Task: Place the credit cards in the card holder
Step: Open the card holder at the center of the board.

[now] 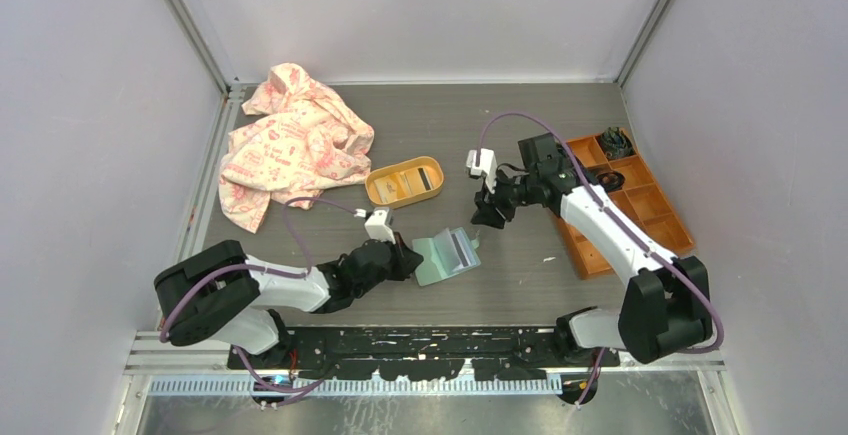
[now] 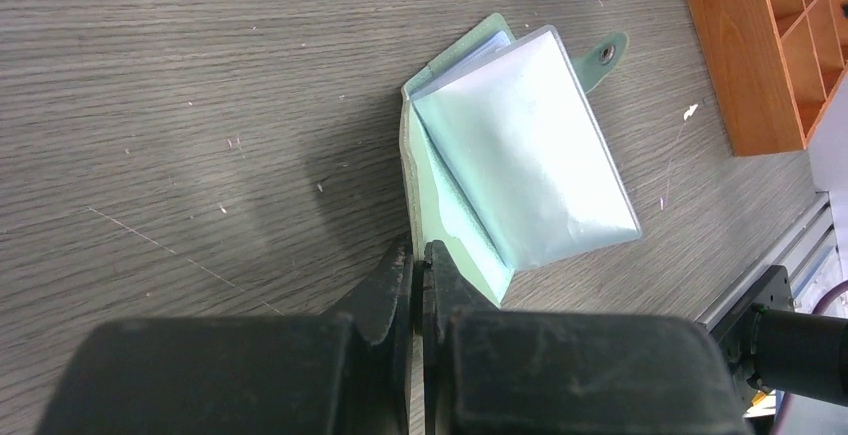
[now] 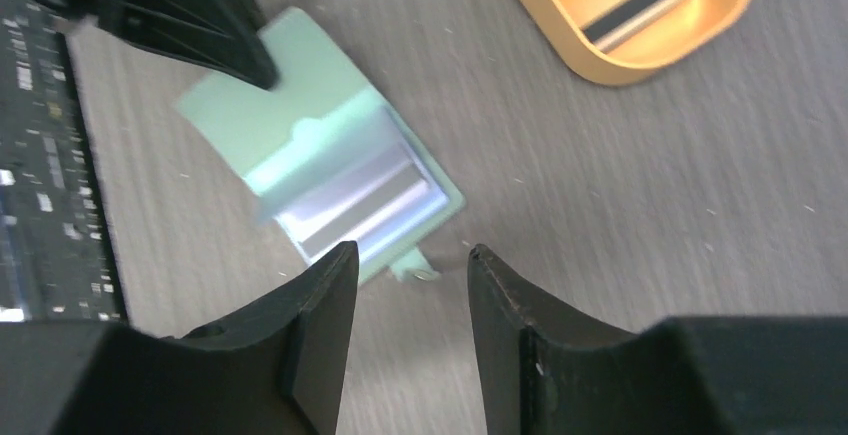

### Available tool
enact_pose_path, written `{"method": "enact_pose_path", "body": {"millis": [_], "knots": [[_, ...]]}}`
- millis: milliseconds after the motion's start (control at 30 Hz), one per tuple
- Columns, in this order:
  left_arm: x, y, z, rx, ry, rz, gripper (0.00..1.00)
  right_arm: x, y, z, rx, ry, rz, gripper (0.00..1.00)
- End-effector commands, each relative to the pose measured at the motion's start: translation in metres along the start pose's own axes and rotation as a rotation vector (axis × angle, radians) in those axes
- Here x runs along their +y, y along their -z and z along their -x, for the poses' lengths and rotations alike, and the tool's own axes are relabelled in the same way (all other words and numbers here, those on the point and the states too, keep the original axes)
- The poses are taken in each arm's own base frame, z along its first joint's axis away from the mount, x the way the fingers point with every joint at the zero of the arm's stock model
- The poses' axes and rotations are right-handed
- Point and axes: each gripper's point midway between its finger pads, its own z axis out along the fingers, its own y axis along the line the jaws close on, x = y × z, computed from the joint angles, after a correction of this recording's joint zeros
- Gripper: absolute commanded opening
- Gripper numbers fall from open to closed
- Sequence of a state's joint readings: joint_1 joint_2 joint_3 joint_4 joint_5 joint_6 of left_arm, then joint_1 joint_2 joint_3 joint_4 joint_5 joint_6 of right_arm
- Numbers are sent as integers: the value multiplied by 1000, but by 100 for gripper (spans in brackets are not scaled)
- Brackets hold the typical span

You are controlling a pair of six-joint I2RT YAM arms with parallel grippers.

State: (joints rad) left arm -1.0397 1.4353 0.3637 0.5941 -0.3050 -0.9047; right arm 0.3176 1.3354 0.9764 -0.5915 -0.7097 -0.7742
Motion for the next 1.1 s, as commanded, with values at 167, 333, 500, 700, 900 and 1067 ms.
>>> {"method": "enact_pose_path", "body": {"millis": [167, 333, 500, 700, 900, 1067], "knots": [[-3, -1, 7, -40, 22, -60, 0, 27, -35, -20, 39, -232, 186, 26], [-1, -2, 5, -36, 24, -59, 0, 34, -57, -42, 212, -329, 231, 17], [1, -4, 3, -30, 27, -59, 0, 52, -76, -41, 299, -348, 272, 16], [-7, -9, 3, -27, 35, -94, 0, 73, -99, -6, 280, -480, 326, 16], [-2, -5, 11, -44, 74, -90, 30, 76, -123, -13, 306, -673, 331, 14], [11, 18, 12, -3, 65, -27, 49, 73, -132, -23, 340, -715, 305, 13]]}}
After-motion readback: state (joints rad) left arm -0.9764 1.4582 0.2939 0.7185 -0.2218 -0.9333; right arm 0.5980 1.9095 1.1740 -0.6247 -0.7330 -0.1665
